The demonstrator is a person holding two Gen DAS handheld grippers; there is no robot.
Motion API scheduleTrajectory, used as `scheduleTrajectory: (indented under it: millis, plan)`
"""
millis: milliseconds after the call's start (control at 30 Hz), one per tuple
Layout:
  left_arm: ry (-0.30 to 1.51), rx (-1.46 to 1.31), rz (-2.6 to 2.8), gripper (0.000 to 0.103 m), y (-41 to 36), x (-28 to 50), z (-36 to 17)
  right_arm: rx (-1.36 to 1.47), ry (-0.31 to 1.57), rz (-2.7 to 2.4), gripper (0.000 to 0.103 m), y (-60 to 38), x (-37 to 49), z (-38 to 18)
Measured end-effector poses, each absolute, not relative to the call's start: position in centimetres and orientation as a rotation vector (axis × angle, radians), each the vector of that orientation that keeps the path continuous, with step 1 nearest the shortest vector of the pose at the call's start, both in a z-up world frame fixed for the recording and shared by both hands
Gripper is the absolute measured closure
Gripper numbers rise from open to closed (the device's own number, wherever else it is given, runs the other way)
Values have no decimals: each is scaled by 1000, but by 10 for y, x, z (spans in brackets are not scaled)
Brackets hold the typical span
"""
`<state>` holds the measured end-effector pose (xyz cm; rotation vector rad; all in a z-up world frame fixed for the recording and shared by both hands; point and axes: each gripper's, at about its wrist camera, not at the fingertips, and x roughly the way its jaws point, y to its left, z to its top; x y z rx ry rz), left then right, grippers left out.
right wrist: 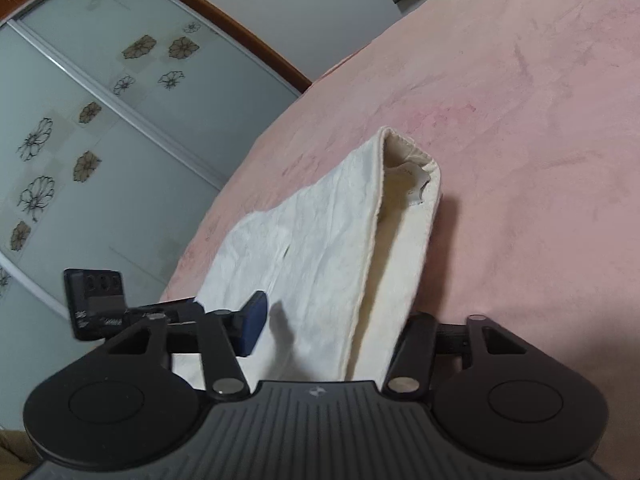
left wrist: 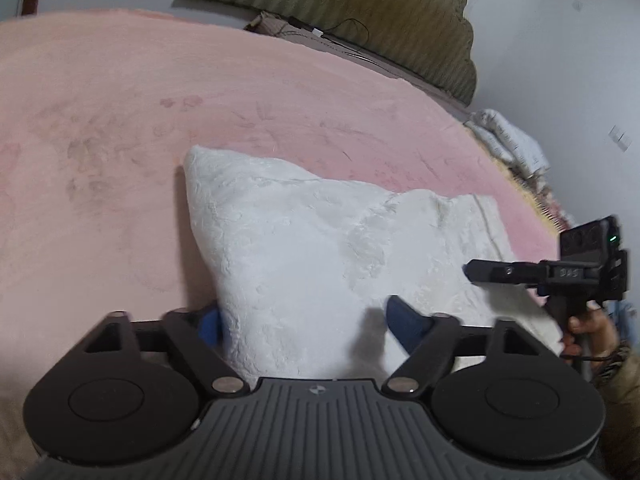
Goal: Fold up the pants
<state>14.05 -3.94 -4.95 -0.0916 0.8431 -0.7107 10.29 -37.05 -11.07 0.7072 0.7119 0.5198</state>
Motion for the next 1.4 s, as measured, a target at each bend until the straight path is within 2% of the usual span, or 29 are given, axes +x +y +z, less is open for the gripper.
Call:
scheduleTrajectory:
  millis: [33, 133, 233, 333, 633, 900, 1033, 1200, 1267, 1300, 1333, 1367, 1400]
  plan:
    - [825, -67, -686, 51, -40, 136, -49, 695, 707, 510, 66, -368, 101, -110]
    - [783, -88, -650, 78, -32, 129, -43, 663, 684, 484, 74, -363, 91, -105]
    - [731, -123, -631, 86, -27, 119, -35, 622, 650, 467, 79, -354, 82, -94]
    - [656, -80, -611, 88, -30, 105, -26, 569, 615, 468, 80, -347, 76, -80]
    - [500, 32, -540, 89, -24, 109, 20, 463, 518, 502, 80, -324, 101, -31]
    - [468, 106, -426, 88, -14, 181, 39, 396, 482, 505, 81, -296, 181, -9]
    - [466, 136, -382, 88, -11, 217, 38, 389, 484, 487, 81, -286, 225, -10]
    - [568, 111, -336, 87, -5, 259, 7, 356, 559, 423, 80, -274, 266, -33]
    - [582, 139, -302, 83, -6, 264, -6, 340, 626, 355, 73, -270, 277, -46]
    - [580, 155, -286, 74, -6, 264, -11, 335, 662, 319, 69, -270, 281, -52]
    - [574, 170, -265, 64, -5, 262, -13, 336, 686, 295, 60, -272, 283, -57]
    - [569, 176, -253, 61, -4, 258, -14, 344, 694, 278, 54, -275, 281, -59]
    - [562, 184, -231, 55, -2, 253, -13, 361, 694, 274, 54, -280, 276, -60]
